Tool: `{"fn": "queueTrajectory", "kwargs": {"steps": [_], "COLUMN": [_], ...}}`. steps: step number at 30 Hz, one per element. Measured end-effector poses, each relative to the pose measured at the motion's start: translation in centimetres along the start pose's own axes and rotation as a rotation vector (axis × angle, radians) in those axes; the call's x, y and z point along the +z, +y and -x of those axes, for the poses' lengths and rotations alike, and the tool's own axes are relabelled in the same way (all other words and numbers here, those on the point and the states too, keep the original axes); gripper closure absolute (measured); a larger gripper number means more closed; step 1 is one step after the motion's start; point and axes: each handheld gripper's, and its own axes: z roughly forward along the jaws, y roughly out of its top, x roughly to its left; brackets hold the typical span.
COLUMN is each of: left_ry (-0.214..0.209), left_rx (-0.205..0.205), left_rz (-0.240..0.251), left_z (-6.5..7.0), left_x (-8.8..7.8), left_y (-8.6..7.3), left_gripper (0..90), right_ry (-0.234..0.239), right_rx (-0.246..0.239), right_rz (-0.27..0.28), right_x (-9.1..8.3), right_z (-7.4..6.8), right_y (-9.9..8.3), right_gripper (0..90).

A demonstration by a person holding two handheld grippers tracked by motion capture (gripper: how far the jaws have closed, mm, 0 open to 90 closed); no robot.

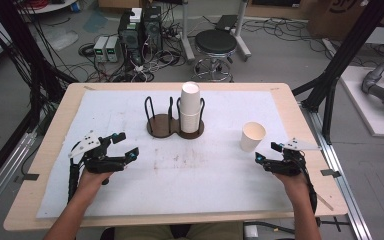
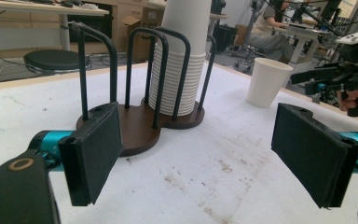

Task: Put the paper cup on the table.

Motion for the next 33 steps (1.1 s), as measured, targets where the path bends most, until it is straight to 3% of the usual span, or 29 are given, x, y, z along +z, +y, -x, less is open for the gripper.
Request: {"fn": "queueTrajectory", "kwargs": {"steps": [5, 11, 14, 20, 33], "left_ry": [-0.002, -0.013, -0.013, -0.011, -0.011], "left_rx": [0.001, -0.001, 0.011, 0.022, 0.056], "left_rz": [0.005, 0.030, 0.043, 0.050, 0.044], "left_z": [0.1, 0.3, 0.5, 0.7, 1.2], "left_x": [0.0, -0.1, -0.2, -0.7, -1.6], "left_y": [-0.1, 0.1, 0.3, 0.3, 0.3], "left_gripper": [16.1, 16.1, 16.1, 16.1, 16.3], "right_ry": [0.018, 0.056, 0.097, 0.119, 0.136], "right_rx": [-0.047, -0.087, -0.105, -0.139, -0.154], "right_rz": [0.054, 0.138, 0.150, 0.173, 0.177], "right_x": [-1.5, -2.3, -2.2, -2.3, -1.6], "right_z": [-1.2, -3.1, -4.1, -5.6, -6.5], "right_y": [0.1, 1.5, 2.1, 2.6, 2.9], "right_gripper": [20.0, 20.1, 20.1, 20.0, 20.1]}}
